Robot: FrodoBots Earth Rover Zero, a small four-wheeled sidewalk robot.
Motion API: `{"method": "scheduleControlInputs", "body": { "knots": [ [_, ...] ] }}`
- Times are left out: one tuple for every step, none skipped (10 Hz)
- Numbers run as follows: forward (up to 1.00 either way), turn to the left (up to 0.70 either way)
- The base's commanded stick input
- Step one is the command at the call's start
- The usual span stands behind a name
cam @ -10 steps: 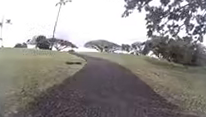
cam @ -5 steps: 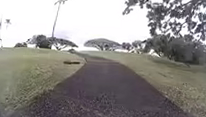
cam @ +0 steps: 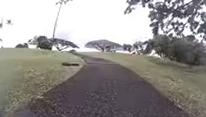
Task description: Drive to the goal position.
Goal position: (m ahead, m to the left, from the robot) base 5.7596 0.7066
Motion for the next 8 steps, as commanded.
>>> {"method": "scheduleControlInputs", "body": {
  "knots": [
    [0.78,0.0],
    [0.78,0.0],
    [0.78,0.0],
    [0.78,0.0],
    [0.78,0.0],
    [0.78,0.0],
    [0.78,0.0],
    [0.78,0.0]
  ]
}}
